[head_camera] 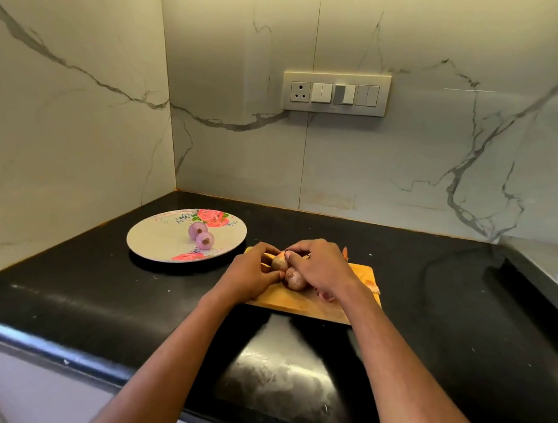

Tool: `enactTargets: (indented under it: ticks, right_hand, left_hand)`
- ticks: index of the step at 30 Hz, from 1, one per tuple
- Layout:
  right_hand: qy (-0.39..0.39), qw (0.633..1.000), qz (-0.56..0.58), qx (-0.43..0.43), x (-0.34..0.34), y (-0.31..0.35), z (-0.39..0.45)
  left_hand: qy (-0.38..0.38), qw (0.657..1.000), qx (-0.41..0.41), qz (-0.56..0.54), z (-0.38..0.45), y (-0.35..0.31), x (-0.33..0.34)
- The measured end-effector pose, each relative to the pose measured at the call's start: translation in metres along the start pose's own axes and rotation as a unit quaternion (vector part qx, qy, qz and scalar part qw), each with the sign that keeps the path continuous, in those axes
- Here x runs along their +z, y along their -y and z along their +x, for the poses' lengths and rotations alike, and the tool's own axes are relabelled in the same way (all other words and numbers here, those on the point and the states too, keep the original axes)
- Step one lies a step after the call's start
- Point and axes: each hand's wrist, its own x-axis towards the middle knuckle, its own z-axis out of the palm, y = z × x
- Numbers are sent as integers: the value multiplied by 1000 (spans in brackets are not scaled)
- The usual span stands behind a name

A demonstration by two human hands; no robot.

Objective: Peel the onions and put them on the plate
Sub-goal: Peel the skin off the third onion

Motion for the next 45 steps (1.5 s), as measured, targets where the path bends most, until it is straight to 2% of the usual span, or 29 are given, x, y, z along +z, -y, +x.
enactTargets:
  ticks: [4,7,9,13,18,20,22,24,27,32,38,42,45]
  right_hand:
    - [-5,999,35,-10,-2,-4,2]
    - [-33,990,134,-30,-7,-8,7]
    - [-52,968,245,-29,-14,-10,10]
    - [-89,888,451,13,-27,-16,13]
    - [-174,849,498,36,-31,-24,15]
    - [-196,857,476,31,-30,-28,17]
    - [-210,887,412,11,-24,-34,22]
    - [-200,914,354,-19,-19,-35,25]
    - [-192,934,293,-72,-16,-31,25]
    - [-273,945,149,-105,-8,-30,26]
    - [-342,932,-20,-120,-11,-28,20]
    - [-292,955,-19,-58,-10,-23,19]
    - [-223,969,101,18,-13,-22,22]
  left_hand:
    - [-24,999,25,-30,2,0,0]
    - [-44,993,61,-94,3,-4,-7]
    - [-42,980,80,-180,4,-12,-14]
    - [-29,939,97,-328,19,-35,-16]
    - [11,907,73,-414,41,-55,6]
    - [6,901,71,-428,44,-56,15]
    - [-4,901,62,-429,45,-53,23]
    - [-12,903,51,-427,44,-49,24]
    - [-11,907,48,-419,46,-40,16]
    - [0,903,30,-428,46,-33,15]
    - [-23,924,66,-375,44,-37,16]
    - [-36,943,99,-316,42,-36,16]
    - [-32,945,121,-301,41,-36,14]
